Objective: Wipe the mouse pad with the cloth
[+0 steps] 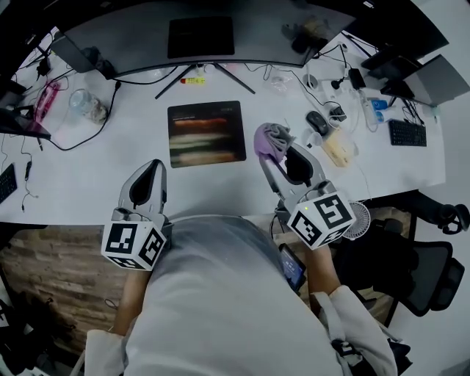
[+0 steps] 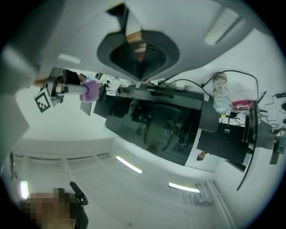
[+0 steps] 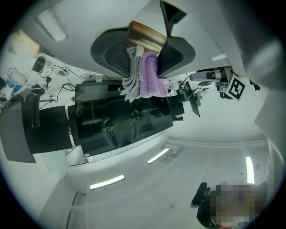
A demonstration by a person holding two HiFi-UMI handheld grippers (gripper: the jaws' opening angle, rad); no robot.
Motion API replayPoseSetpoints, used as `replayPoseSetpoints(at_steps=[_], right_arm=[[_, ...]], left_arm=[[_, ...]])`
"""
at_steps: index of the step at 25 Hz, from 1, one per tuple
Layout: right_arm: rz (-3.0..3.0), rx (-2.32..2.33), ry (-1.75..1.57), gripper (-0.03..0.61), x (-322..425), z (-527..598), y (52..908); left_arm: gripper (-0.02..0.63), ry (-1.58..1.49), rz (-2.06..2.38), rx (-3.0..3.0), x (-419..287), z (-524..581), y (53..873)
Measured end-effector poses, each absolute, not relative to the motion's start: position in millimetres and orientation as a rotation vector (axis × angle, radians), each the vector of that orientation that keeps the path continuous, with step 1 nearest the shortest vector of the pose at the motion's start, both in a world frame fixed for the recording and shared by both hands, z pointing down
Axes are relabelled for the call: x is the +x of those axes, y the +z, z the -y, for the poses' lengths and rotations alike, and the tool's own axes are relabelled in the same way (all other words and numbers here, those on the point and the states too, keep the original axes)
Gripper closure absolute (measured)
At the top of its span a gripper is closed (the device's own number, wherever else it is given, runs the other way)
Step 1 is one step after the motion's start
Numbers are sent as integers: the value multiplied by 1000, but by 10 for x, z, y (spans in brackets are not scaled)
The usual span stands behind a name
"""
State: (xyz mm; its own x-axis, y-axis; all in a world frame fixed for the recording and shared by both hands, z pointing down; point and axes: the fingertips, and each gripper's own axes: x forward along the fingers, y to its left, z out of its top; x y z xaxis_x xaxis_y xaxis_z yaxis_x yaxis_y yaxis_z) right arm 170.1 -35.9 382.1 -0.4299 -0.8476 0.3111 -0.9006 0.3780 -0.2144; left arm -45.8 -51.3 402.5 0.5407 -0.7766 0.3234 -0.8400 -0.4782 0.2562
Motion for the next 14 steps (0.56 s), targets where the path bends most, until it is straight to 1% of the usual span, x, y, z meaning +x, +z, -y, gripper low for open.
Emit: replayPoseSetpoints(at_steps=[14], right_arm=[[2386,1583,552,399,1672,369,3962]], left_arm=[[614,208,1266,2354,-432,634,4127]])
